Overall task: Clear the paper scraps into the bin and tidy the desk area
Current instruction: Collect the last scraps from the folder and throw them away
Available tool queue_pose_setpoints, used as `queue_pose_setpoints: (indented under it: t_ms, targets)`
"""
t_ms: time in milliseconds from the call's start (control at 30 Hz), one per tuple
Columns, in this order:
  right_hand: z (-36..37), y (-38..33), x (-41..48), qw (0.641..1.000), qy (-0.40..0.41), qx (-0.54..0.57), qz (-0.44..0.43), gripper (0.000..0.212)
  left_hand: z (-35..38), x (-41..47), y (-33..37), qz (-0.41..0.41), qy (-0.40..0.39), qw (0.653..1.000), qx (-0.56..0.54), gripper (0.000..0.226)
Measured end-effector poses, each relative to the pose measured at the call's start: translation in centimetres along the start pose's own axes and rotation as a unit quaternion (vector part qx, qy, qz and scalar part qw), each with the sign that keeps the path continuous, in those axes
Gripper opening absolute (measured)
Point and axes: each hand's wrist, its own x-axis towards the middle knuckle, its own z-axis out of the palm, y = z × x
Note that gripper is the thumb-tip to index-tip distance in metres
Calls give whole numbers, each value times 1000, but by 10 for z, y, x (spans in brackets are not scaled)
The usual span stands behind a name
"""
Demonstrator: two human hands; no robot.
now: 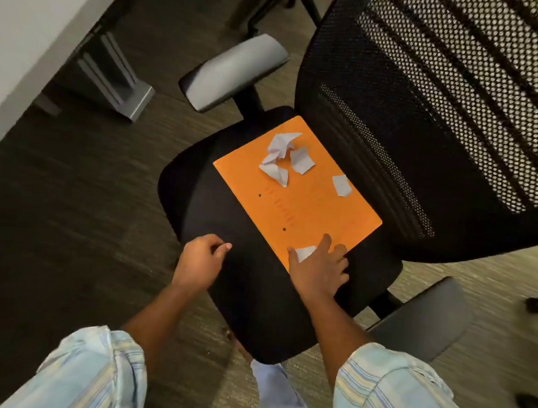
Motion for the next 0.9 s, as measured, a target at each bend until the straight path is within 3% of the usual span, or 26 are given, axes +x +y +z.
queue_pose_setpoints:
  t_ms: [133,267,367,500,567,700,800,900]
  targets:
    - [0,7,10,997,-80,19,8,95,12,42,33,33,10,998,55,13]
    - [-1,7,20,992,-106,59,14,92,19,85,75,93,-6,989,114,48]
    - [3,6,30,982,-123,139,23,79,24,118,103,158,2,974,165,68]
    - [2,5,48,974,-70,213,9,27,29,153,128,181,-22,947,264,96]
    - [-5,2,64,975,-22,223,-2,15,32,165,134,193,-40,929,315,108]
    - [-21,-7,111,970,42,239,-28,10,36,180,137,205,-71,901,375,119]
    - [-28,-15,148,972,56,219,-63,8,40,187,132,199,-89,904,368,120]
    - [-30,-24,176,983,42,163,-79,22,44,190,123,205,-82,917,332,112]
